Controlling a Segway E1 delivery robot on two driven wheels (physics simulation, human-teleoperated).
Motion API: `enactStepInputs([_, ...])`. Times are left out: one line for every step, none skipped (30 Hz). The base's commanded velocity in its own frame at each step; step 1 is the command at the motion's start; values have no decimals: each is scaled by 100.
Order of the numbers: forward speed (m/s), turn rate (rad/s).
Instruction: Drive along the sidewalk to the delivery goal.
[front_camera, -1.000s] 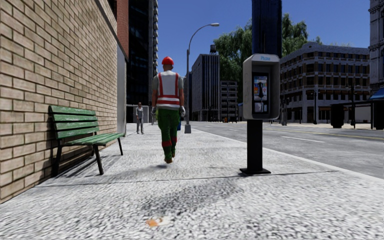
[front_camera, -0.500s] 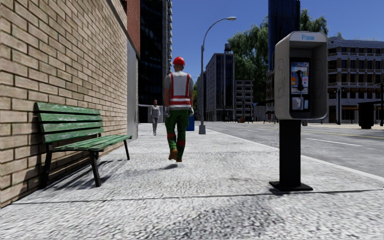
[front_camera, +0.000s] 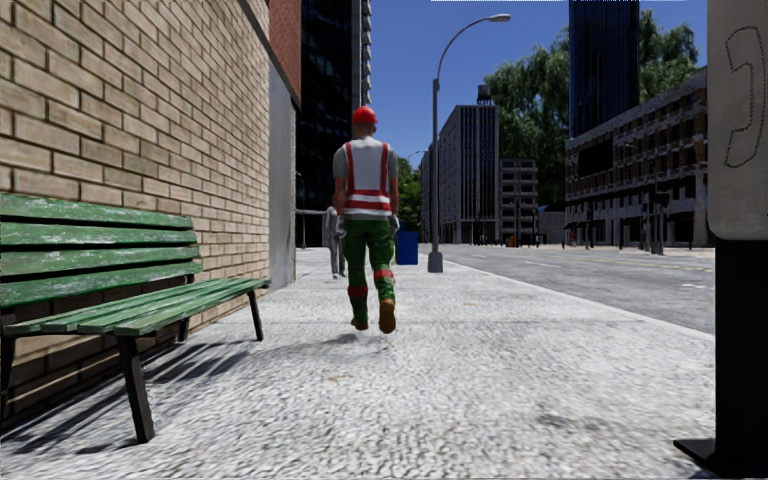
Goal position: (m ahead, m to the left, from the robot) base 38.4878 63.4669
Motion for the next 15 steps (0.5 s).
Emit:
enactStepInputs([194, 0])
enactStepInputs([194, 0])
enactStepInputs([195, 0])
enactStepInputs([195, 0])
enactStepInputs([195, 0])
enactStepInputs([195, 0])
enactStepInputs([195, 0])
enactStepInputs([195, 0])
enactStepInputs([195, 0])
enactStepInputs([190, 0])
enactStepInputs([190, 0])
enactStepInputs([186, 0])
enactStepInputs([183, 0])
enactStepInputs([182, 0])
enactStepInputs([182, 0])
